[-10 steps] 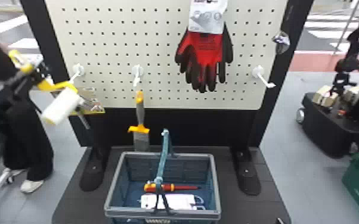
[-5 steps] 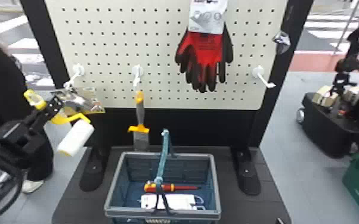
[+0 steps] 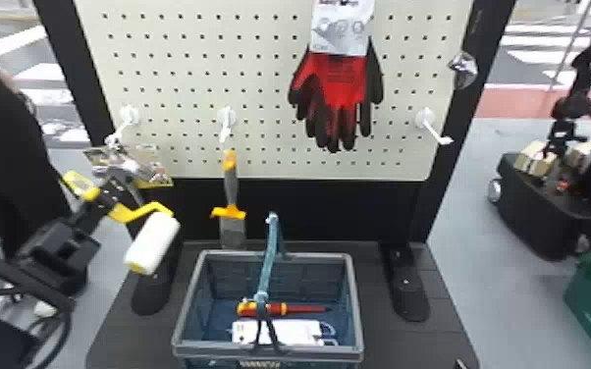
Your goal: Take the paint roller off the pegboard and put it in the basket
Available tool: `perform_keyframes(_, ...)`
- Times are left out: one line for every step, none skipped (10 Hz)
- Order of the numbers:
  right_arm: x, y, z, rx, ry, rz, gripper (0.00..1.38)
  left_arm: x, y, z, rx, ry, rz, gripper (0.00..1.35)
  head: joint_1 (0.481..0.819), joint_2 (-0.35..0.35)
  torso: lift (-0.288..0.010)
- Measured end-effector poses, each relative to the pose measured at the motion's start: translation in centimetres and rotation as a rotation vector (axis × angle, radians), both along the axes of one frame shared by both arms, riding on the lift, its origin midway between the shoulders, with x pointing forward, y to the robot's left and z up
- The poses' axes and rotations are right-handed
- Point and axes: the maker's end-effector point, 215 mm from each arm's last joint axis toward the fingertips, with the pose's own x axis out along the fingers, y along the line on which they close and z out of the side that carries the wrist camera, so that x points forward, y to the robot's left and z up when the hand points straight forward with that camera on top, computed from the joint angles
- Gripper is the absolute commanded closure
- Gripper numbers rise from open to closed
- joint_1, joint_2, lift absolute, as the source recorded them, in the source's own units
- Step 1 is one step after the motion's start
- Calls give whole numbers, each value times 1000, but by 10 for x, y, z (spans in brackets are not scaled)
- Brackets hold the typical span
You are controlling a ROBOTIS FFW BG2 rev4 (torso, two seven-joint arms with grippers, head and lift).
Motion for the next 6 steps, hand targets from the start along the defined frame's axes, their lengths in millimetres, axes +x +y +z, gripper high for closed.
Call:
perform_keyframes(0,0,0,1,0,0,498,5,-14,-11,-45,12,-34,1211,549,0,-100)
perform_keyframes(1,0,1,3,-1,-1,498,11,-29,-24,-94,28,-76,1211,549,0,-100)
perform_keyframes(1,0,1,4,-1,-1,498,15,-39,-32,-112,37,-98,1211,549,0,-100)
perform_keyframes(1,-1,1,8,-2,-2,498,19,-49,-39,-130,37,-126,1211,549,0,-100)
perform_keyframes(1,-1,1,11,-4,-4,498,24,-59,-49,-146,42,-160,1211,549,0,-100)
perform_keyframes(1,-1,2,13,-5,-5,498,30,-68,-59,-152,55,-181,1211,549,0,-100)
